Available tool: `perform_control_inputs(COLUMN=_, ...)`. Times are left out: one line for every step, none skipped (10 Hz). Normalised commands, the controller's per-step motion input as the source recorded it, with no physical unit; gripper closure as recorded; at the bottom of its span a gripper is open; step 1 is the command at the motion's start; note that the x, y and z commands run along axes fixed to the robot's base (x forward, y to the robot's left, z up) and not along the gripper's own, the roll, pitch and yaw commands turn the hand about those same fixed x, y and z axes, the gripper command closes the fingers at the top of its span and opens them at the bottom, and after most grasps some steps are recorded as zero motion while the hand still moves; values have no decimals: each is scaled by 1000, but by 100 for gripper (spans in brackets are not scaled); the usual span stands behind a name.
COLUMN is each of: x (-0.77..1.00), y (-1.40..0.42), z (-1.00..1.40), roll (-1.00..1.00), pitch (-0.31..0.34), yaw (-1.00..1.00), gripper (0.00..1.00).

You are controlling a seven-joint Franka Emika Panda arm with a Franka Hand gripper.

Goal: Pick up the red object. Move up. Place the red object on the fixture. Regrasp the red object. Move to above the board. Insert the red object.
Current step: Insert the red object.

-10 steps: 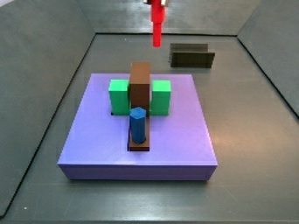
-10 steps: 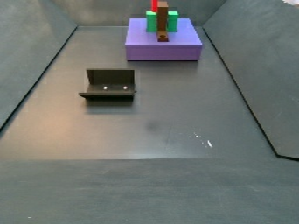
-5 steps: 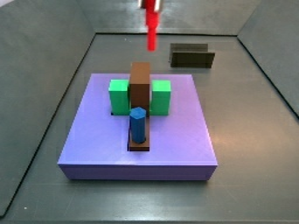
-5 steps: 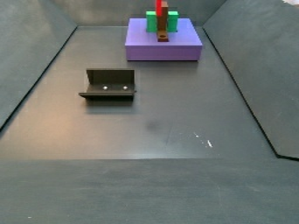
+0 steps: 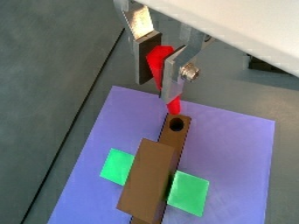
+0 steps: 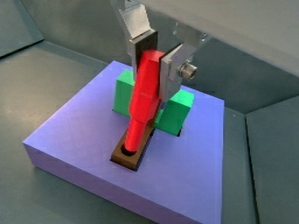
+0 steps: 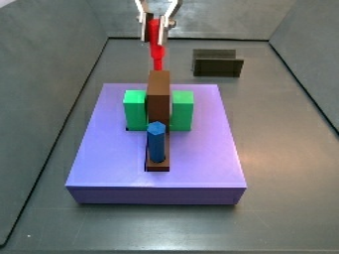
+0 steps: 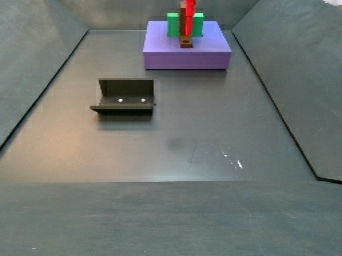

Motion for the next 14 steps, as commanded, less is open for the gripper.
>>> perform_control_inputs(x=0, y=0, z=0, roll=-500, pitch=21, yaw=0, gripper=100)
perform_control_inputs(x=9, y=0, z=51, roll=-500, pitch=59, yaw=83, gripper=100)
perform_control_inputs(x=34, y=-57, z=120, roll=-500, pitch=67, yaw=171, gripper=100)
perform_control_inputs(x=57, y=-86, z=83, roll=-500, pitch=59, yaw=226, gripper=100)
perform_control_inputs(x=103, y=-17, z=0, roll=-500, pitch=34, yaw=203, gripper=100)
perform_control_inputs(x=34, y=-94, z=-80, roll=-493, pitch=66, yaw=154, gripper=100)
perform_control_inputs(x=29, y=-74, z=-109, roll=-481, pitch=71, yaw=154, gripper=100)
perform_control_inputs(x=0, y=-66, z=-346, roll=-367, pitch=84, yaw=151, gripper=100)
perform_control_inputs(x=0, y=0, z=-417, roll=-223, pitch=43, yaw=89, gripper=100)
perform_control_inputs(x=0, y=0, z=-266, roll=-219, pitch=7, yaw=26, gripper=100)
perform_control_inputs(x=0, y=0, z=0, roll=-9, pitch=0, yaw=0, gripper=100)
perform_control_inputs(x=-60, y=-14, z=-51, roll=-59, pitch=0, yaw=0, gripper=100)
perform_control_inputs(x=-3, y=-117, z=-109, roll=-87, pitch=0, yaw=0, gripper=100)
perform_control_inputs(x=0, y=-111, z=-309, roll=-67, pitch=0, yaw=0, gripper=100)
